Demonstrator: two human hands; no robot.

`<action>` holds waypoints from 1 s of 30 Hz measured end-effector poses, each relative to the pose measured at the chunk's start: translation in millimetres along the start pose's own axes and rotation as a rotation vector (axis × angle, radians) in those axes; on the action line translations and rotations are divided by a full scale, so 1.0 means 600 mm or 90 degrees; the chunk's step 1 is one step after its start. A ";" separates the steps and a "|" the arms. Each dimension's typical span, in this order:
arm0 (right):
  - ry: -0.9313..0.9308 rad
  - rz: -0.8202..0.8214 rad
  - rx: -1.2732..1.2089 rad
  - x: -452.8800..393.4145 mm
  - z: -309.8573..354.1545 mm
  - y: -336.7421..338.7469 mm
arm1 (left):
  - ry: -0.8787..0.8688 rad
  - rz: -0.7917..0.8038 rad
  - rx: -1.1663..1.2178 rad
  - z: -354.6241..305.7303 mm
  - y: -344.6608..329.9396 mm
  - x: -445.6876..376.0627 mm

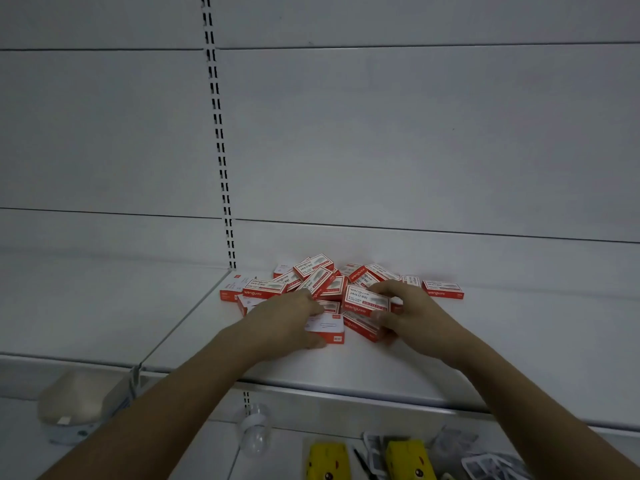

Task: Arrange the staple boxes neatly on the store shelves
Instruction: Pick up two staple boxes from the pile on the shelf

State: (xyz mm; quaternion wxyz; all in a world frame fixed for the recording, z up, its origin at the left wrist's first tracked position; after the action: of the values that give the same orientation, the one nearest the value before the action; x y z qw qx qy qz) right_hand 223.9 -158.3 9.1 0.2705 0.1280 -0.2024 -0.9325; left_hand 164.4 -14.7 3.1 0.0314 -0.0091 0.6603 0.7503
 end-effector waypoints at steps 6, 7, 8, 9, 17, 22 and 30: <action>-0.014 0.042 -0.038 0.017 -0.019 -0.002 | 0.052 -0.006 0.017 0.011 0.003 -0.005; -0.013 0.041 -0.048 0.017 -0.022 0.001 | 0.062 -0.008 0.033 0.012 0.002 -0.003; -0.008 0.038 -0.053 0.016 -0.023 0.005 | 0.073 -0.012 0.050 0.014 0.002 -0.003; 0.000 0.034 -0.050 0.014 -0.025 0.009 | 0.085 -0.016 0.063 0.014 0.003 -0.001; 0.027 0.009 -0.052 0.017 -0.029 0.038 | 0.128 -0.154 0.229 0.035 0.047 0.015; 0.036 -0.028 0.004 0.030 -0.018 0.061 | 0.103 -0.175 0.311 0.044 0.075 0.004; -0.006 -0.146 0.064 0.096 -0.004 0.126 | -0.006 -0.124 0.361 0.008 0.106 -0.041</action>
State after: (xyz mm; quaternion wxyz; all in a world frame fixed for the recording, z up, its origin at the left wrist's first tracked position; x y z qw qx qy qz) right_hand 211.7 -249.4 33.7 0.1544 0.1595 -0.2343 -0.9465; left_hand 185.5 -18.9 68.3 0.1077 -0.0596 0.8394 0.5294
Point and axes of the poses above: each hand's wrist, its own x-axis away from the middle knuckle, its own y-axis out of the back of the hand, z = x × y, the point moved 10 cm from there along -x, towards the middle knuckle, and after that the axes turned 15 degrees about -x, right-handed, at the moved point
